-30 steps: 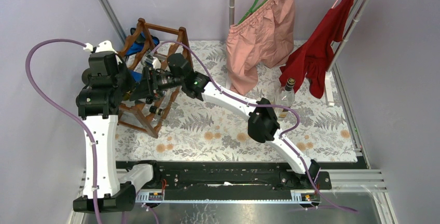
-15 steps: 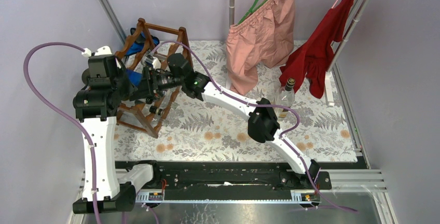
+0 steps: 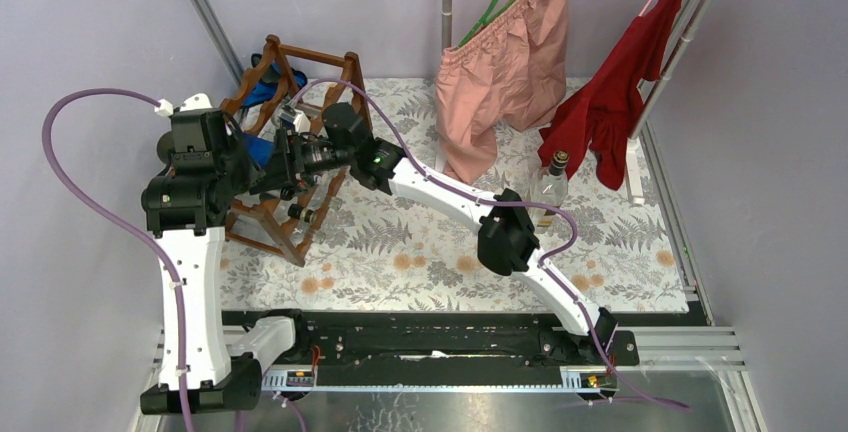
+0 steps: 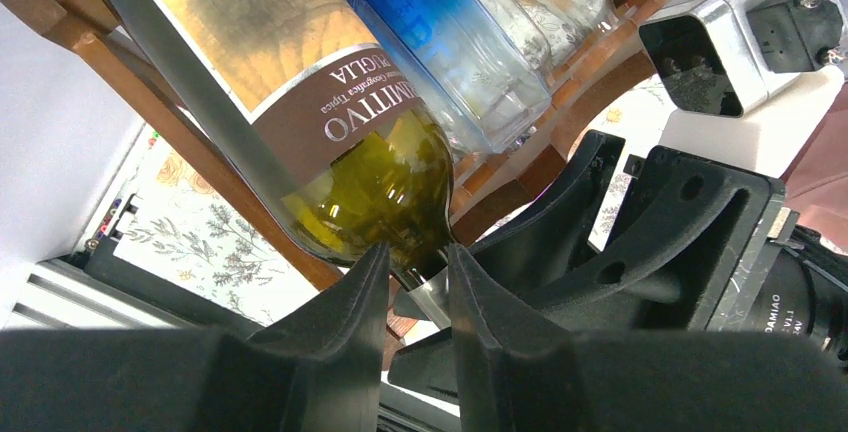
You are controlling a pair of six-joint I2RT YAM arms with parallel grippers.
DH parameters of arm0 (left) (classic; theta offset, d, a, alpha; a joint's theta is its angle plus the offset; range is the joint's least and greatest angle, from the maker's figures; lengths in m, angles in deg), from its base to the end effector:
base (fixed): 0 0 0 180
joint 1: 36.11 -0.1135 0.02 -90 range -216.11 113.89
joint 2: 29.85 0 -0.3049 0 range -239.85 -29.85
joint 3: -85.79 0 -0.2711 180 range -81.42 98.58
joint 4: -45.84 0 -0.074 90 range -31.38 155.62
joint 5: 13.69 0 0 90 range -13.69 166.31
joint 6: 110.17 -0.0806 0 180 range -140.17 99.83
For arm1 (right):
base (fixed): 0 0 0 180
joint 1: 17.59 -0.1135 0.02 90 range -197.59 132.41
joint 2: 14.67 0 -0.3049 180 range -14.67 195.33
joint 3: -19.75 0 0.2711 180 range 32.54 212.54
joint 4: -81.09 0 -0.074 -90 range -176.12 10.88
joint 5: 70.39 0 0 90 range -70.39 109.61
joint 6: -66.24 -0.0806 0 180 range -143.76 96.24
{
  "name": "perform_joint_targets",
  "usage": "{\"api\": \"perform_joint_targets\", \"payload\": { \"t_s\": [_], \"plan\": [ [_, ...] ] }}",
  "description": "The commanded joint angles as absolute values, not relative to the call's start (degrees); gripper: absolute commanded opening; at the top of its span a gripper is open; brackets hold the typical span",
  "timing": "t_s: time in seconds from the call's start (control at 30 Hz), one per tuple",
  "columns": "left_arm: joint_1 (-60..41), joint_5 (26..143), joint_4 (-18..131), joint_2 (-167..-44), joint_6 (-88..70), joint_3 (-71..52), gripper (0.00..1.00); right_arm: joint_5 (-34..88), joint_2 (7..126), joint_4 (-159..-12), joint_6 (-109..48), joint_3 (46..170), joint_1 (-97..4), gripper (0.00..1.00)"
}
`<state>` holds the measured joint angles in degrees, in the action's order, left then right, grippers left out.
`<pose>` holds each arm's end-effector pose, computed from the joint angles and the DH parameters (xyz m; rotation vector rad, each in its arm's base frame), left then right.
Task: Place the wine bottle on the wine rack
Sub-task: Place the wine bottle in the wine rack.
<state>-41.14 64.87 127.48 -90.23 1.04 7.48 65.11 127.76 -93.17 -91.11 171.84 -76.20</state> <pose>0.1874 0.0325 0.4585 -0.6141 2.1740 0.0768 0.2942 0.5926 0.3538 -0.7032 1.9518 2.1660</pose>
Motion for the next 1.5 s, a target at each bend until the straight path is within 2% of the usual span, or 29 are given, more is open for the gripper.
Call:
{"api": "perform_joint_targets", "payload": {
  "t_s": [0.0, 1.47],
  "plan": [
    [-41.7, 65.5, 127.4, -90.6, 3.3, 4.4, 0.36, 65.4, 125.1, -95.3, -90.0, 172.8, -77.1, 0.57],
    [-41.7, 71.4, 124.9, -90.8, 2.7, 3.6, 0.34, 67.8, 117.2, -93.8, -87.1, 164.8, -75.9, 0.56]
  ]
}}
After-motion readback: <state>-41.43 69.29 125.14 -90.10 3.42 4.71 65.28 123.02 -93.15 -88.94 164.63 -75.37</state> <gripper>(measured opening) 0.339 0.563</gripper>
